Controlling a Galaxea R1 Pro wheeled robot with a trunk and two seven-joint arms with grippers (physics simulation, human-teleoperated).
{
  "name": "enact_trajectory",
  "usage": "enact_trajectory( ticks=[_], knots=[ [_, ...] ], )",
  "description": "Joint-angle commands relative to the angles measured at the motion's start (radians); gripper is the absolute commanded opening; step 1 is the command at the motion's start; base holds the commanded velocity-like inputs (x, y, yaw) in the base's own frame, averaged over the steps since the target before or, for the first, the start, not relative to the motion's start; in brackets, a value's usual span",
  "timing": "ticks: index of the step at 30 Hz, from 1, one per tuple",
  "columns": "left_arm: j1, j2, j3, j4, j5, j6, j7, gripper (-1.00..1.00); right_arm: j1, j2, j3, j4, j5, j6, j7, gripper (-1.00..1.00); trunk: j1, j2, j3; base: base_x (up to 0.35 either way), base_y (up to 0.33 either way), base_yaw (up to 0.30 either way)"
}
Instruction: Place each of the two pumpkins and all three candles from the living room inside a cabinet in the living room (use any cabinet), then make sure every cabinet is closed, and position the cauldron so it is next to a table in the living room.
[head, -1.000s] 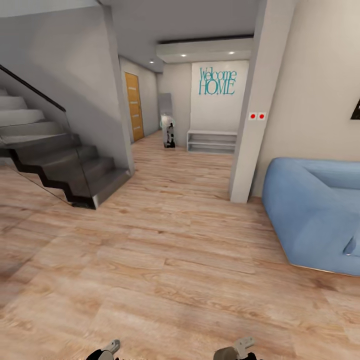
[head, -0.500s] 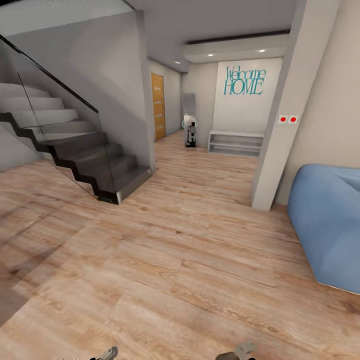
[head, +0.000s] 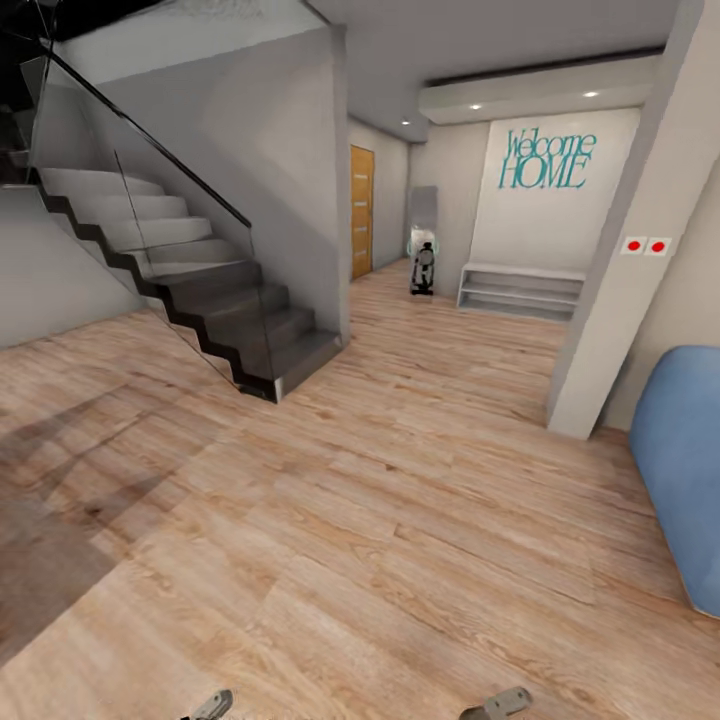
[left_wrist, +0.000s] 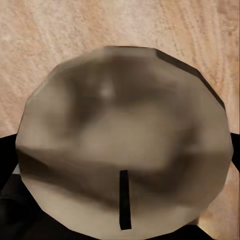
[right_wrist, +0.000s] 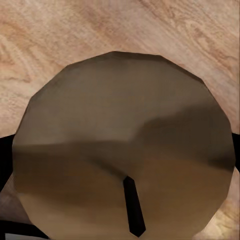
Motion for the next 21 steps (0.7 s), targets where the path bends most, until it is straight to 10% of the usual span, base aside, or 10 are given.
enact_trajectory(
  ticks=[1,21],
  knots=[
    [0.000,0.000,-0.001,0.000,0.000,-0.009,0.000,-1.00,0.001,0.000,0.000,0.000,-0.005,-0.006,0.001,-1.00,-0.004,0.007,0.002,0.000,0.000,0.253],
    [0.000,-0.001,-0.004,-0.001,0.000,-0.021,0.000,-1.00,0.009,0.001,0.002,0.002,-0.008,-0.011,0.001,-1.00,-0.081,0.147,0.046,0.000,0.000,0.252]
  ],
)
